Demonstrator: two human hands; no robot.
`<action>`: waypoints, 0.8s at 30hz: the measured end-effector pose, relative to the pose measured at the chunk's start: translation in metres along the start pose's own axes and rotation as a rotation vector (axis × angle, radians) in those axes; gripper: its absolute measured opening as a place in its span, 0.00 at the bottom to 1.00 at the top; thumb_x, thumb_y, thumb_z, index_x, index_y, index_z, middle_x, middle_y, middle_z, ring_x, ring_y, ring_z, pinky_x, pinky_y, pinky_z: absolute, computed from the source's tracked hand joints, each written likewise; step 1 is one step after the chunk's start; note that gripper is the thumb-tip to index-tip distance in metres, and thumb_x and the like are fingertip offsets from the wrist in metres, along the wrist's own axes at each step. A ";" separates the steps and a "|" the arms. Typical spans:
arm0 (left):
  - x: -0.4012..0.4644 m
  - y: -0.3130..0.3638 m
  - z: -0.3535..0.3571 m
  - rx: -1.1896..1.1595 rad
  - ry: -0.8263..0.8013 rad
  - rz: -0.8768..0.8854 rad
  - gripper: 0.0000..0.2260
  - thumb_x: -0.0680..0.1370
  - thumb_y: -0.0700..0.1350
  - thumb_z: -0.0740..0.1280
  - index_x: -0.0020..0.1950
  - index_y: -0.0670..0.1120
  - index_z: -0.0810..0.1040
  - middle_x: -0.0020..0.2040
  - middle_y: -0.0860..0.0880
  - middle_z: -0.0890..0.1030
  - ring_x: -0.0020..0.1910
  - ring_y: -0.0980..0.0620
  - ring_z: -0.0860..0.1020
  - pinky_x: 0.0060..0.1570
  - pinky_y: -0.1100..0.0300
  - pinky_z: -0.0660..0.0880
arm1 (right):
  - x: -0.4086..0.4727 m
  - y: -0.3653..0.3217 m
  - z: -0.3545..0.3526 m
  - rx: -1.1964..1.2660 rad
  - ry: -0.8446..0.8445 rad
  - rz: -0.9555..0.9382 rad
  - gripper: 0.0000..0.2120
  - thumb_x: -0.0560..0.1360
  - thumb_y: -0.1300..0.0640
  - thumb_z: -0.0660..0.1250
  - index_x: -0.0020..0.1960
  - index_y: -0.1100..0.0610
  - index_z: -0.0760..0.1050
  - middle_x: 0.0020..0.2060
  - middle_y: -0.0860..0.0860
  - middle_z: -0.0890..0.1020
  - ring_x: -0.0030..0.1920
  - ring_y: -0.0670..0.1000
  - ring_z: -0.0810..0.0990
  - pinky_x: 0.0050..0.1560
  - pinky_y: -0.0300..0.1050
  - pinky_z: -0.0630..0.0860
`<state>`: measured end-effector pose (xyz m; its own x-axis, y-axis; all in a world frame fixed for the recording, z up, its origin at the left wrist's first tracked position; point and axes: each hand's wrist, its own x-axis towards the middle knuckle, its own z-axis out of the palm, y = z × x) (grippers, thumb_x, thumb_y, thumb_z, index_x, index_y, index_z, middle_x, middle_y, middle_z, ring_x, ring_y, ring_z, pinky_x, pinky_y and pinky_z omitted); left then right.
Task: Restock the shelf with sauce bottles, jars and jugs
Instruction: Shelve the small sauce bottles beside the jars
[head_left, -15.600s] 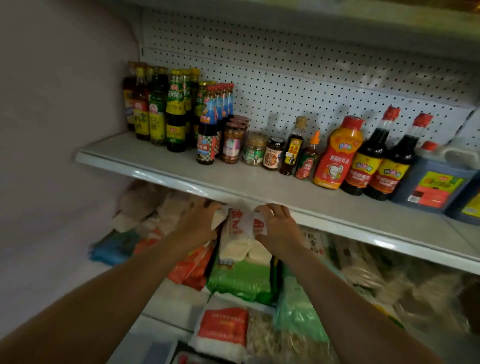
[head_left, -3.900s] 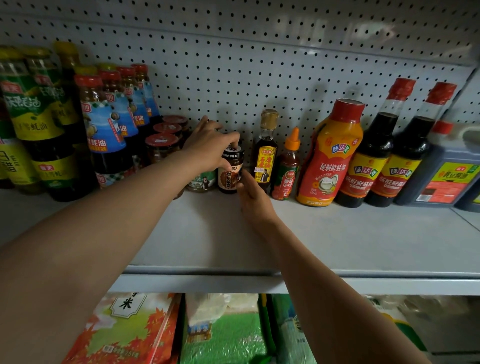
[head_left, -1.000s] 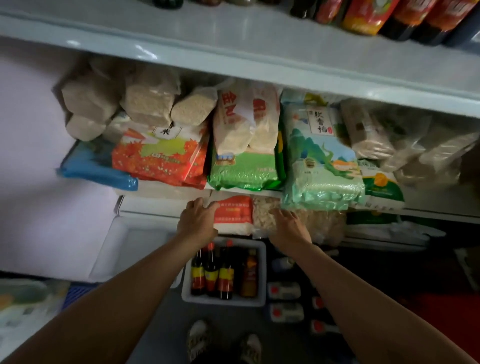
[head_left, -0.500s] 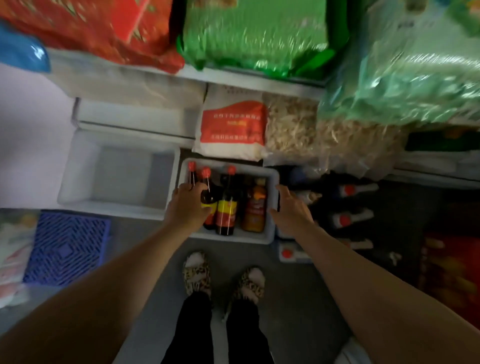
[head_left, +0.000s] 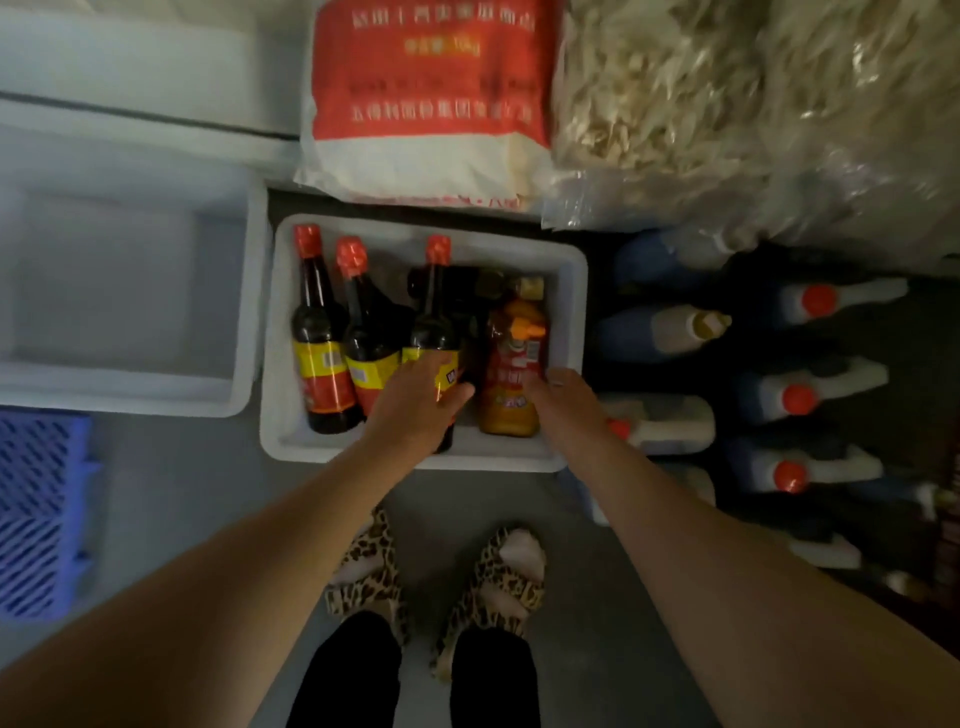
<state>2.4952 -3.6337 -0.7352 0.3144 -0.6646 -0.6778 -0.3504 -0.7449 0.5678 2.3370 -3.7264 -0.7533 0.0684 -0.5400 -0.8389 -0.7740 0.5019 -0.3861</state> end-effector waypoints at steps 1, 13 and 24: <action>0.012 0.001 0.008 -0.019 0.000 0.004 0.23 0.80 0.53 0.66 0.72 0.49 0.67 0.67 0.47 0.74 0.65 0.48 0.74 0.62 0.49 0.74 | 0.013 0.006 0.005 0.032 0.001 0.016 0.14 0.82 0.42 0.60 0.61 0.50 0.73 0.59 0.53 0.80 0.56 0.53 0.79 0.61 0.52 0.77; 0.104 0.013 0.050 -0.080 -0.005 0.084 0.24 0.81 0.53 0.64 0.75 0.50 0.65 0.72 0.47 0.71 0.70 0.49 0.70 0.66 0.59 0.65 | 0.101 0.005 0.041 0.451 0.013 0.072 0.23 0.76 0.40 0.67 0.66 0.49 0.75 0.56 0.57 0.82 0.57 0.60 0.81 0.62 0.62 0.78; 0.106 0.009 0.049 -0.301 0.045 0.045 0.22 0.82 0.52 0.63 0.75 0.51 0.67 0.71 0.51 0.73 0.70 0.54 0.71 0.65 0.61 0.69 | 0.112 -0.013 0.043 0.407 0.147 -0.045 0.25 0.65 0.31 0.69 0.57 0.43 0.76 0.53 0.48 0.82 0.53 0.53 0.82 0.58 0.59 0.79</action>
<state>2.4823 -3.7080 -0.8246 0.3454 -0.6942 -0.6315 -0.0898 -0.6943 0.7141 2.3816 -3.7644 -0.8589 -0.0169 -0.6429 -0.7657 -0.4592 0.6853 -0.5652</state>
